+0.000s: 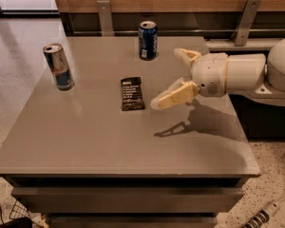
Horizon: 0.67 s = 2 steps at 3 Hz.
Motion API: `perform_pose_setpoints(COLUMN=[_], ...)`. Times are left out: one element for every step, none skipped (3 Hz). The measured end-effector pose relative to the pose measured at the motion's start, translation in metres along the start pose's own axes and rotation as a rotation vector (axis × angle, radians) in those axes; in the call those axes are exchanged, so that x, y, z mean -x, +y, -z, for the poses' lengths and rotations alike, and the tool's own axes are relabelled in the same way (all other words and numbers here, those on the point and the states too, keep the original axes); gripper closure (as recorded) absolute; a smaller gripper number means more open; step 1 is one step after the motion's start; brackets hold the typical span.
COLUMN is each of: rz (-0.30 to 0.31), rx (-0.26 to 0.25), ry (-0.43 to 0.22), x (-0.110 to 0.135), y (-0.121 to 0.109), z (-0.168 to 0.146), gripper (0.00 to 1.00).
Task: Pick redbull can
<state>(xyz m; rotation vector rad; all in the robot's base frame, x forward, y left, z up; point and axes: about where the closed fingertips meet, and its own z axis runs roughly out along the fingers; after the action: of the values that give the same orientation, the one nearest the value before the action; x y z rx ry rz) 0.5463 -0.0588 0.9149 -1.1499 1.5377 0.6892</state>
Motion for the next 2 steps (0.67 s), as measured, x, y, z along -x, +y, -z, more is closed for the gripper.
perform_pose_setpoints(rz=[-0.008, -0.008], rx=[-0.001, -0.001], ry=[-0.046, -0.046], x=[0.0051, 0.0051], y=[0.0060, 0.0060], z=[-0.0074, -0.0074], gripper=[0.00, 0.00])
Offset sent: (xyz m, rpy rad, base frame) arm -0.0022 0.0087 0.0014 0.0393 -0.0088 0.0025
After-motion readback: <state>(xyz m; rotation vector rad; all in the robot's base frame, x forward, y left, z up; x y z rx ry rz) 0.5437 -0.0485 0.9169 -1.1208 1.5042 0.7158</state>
